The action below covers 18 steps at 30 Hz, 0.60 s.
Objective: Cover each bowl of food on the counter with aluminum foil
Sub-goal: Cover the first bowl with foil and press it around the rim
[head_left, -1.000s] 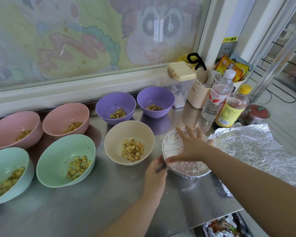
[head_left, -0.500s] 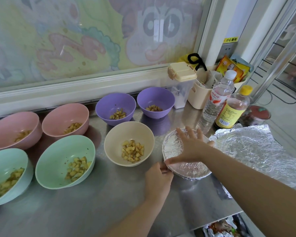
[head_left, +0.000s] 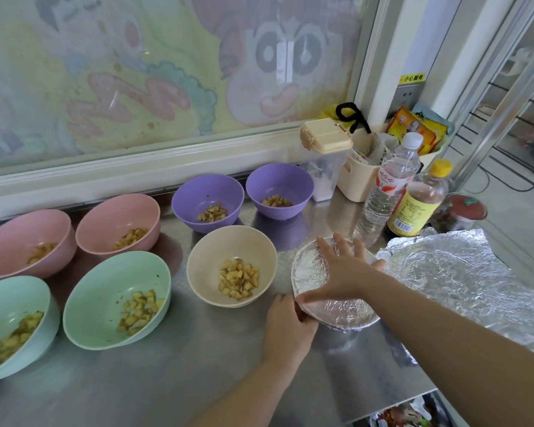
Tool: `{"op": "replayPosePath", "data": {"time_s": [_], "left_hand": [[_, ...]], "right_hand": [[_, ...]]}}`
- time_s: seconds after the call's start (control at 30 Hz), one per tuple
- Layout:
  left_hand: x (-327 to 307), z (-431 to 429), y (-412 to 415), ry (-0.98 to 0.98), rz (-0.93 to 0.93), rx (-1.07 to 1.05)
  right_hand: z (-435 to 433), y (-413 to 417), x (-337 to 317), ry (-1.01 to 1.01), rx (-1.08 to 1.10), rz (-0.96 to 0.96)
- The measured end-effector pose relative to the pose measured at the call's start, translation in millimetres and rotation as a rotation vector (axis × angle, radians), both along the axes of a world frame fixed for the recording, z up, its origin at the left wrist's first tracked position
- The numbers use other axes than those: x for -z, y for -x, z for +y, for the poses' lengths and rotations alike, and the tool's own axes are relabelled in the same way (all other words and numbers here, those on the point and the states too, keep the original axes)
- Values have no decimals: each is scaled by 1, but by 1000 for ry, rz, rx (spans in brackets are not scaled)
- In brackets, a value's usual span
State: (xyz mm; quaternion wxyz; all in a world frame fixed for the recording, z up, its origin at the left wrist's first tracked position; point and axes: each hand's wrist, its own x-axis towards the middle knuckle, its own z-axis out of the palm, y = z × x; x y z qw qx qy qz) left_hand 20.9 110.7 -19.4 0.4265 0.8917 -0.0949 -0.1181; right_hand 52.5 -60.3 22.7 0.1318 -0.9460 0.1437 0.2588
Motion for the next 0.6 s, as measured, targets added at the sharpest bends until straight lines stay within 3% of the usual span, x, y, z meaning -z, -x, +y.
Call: {"op": "replayPosePath", "data": {"time_s": [0.37, 0.6], "left_hand": [[0, 0, 2, 148, 243, -138], [2, 0, 16, 470, 588, -362]], "right_hand": [[0, 0, 2, 6, -2, -4], [-4, -4, 9, 7, -6, -16]]}}
